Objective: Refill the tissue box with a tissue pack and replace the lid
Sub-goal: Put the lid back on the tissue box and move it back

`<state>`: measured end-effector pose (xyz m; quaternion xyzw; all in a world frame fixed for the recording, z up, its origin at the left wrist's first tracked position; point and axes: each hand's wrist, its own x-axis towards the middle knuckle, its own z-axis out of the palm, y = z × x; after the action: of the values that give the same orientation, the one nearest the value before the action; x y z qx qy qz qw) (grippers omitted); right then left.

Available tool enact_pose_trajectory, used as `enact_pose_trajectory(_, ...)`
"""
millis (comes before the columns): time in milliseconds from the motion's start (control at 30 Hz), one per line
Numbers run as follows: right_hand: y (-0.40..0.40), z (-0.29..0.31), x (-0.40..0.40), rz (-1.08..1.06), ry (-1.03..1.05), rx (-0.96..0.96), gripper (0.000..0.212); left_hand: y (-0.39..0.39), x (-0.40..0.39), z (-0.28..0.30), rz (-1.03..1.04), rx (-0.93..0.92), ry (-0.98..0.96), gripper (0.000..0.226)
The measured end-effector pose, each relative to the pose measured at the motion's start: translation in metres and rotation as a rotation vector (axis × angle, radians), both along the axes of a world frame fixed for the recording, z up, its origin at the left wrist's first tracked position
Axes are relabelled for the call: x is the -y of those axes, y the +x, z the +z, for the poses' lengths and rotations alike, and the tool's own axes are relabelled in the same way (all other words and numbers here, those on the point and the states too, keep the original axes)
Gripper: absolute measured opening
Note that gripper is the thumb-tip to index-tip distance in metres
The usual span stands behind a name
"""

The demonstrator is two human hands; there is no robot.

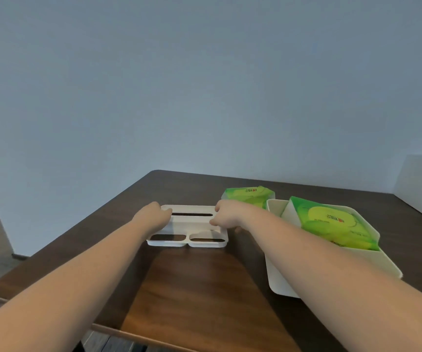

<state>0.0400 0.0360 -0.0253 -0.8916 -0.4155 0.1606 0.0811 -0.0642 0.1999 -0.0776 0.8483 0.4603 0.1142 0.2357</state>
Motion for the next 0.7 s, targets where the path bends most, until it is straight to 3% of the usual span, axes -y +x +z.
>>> enact_pose_trajectory(167, 0.005, -0.009, -0.005, -0.13, 0.046, -0.201, 0.053, 0.003, 0.001, -0.002, 0.06, 0.053, -0.017, 0.05)
enact_pose_trajectory(267, 0.006, -0.004, -0.005, -0.156, 0.1, -0.259, 0.044, 0.003, 0.008, 0.003, 0.101, 0.099, 0.032, 0.048)
enact_pose_trajectory(500, 0.01, 0.031, 0.023, -0.2, 0.282, -0.214, 0.038, 0.003, 0.032, 0.038, 0.118, 0.26, 0.065, 0.041)
enact_pose_trajectory(600, 0.018, 0.049, 0.04, -0.247, 0.388, -0.262, 0.022, 0.002, 0.046, 0.053, 0.107, 0.353, 0.014, 0.042)
enact_pose_trajectory(700, 0.025, 0.067, 0.063, -0.341, 0.488, -0.282, 0.018, 0.004, 0.069, 0.068, 0.047, 0.436, -0.05, 0.025)
